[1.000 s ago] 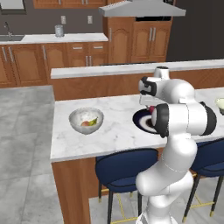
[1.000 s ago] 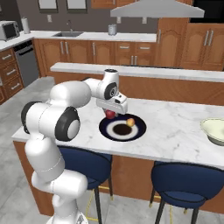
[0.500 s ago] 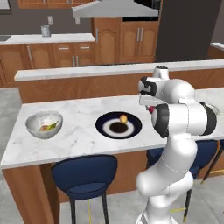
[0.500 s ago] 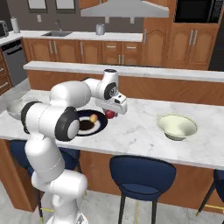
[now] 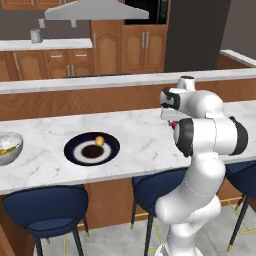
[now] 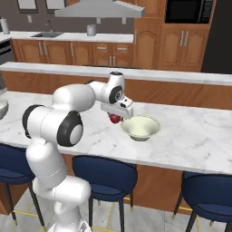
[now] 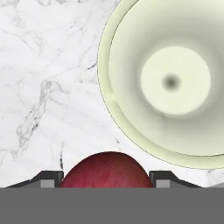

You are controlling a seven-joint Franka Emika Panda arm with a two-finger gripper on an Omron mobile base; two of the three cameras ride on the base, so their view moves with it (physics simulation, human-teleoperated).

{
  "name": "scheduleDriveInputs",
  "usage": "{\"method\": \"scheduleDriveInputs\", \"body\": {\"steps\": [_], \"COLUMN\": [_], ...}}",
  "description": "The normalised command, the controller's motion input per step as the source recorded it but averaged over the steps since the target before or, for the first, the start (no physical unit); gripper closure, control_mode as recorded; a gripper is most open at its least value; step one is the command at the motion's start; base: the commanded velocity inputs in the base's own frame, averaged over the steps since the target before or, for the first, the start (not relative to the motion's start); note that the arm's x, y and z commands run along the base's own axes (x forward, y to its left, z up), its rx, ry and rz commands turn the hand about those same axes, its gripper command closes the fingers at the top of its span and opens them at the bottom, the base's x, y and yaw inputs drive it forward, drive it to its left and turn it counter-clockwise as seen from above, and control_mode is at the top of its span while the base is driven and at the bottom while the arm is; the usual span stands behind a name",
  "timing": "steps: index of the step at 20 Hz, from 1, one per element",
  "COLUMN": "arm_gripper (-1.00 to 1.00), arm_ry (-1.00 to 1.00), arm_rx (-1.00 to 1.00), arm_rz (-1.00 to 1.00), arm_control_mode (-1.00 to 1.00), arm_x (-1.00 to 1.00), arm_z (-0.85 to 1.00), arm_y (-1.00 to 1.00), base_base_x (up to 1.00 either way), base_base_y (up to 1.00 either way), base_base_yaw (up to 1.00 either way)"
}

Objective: Take the fruits from the plate on the dining counter and place two fruits in each bowl.

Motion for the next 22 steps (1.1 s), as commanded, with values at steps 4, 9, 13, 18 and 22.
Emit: {"method": "scheduleDriveInputs", "body": {"steps": [4,9,13,18,22], "arm_gripper": [1.00,1.00,1.00,1.00,1.00], "arm_ry": [0.00,0.00,0.00,0.00,0.00], "arm_rx": [0.00,0.00,0.00,0.00,0.00], "arm_rz": [0.00,0.00,0.00,0.00,0.00], "arm_control_mode": [1.00,1.00,1.00,1.00,1.00], "arm_x": [0.00,0.00,0.00,0.00,0.00], "arm_z": [0.00,0.00,0.00,0.00,0.00], "arm_y": [0.00,0.00,0.00,0.00,0.00], "base_base_x": [0.13,0.42,0.58,0.51,0.29], "base_base_y": [0.02,0.32,0.29,0.00,-0.07], "base_base_yaw": [0.01,0.09,0.02,0.00,0.02]}}
